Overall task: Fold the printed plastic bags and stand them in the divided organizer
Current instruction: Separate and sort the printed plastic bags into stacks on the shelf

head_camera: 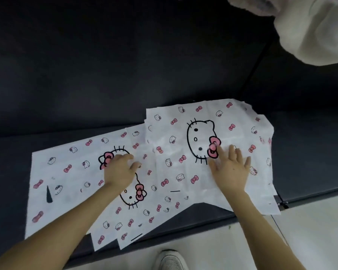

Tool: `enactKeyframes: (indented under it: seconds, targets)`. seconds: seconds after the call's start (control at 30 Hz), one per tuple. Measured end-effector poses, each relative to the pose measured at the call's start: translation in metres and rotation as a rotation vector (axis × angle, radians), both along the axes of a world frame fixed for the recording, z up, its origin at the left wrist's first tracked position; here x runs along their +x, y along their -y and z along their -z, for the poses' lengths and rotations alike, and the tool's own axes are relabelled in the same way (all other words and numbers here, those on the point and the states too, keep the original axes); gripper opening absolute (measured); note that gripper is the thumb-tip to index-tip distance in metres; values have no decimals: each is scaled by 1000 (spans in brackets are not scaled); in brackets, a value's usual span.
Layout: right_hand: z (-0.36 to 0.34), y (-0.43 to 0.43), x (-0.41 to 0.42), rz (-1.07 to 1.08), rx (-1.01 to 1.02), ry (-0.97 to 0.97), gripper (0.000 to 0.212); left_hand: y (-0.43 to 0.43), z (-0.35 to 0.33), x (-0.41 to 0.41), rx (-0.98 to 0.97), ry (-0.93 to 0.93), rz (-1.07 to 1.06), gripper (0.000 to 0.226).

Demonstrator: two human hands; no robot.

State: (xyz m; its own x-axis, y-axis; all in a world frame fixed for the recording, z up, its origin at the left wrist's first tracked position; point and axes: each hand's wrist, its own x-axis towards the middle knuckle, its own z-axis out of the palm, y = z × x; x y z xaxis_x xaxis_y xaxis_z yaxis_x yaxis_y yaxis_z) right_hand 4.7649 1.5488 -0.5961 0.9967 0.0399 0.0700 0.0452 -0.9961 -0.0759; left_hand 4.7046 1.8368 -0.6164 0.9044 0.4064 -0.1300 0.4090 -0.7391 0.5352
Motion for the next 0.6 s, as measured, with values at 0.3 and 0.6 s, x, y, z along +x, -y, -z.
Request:
enactKeyframes:
  seconds: [0.3,0.6]
  targets:
    - [32,-71,-81,-363,9,-85,74,-32,21,-53,105,-228,183,83]
    - [49,-59,-88,-239,-112,-258,94,-83,34,-86,291,-198,183,65]
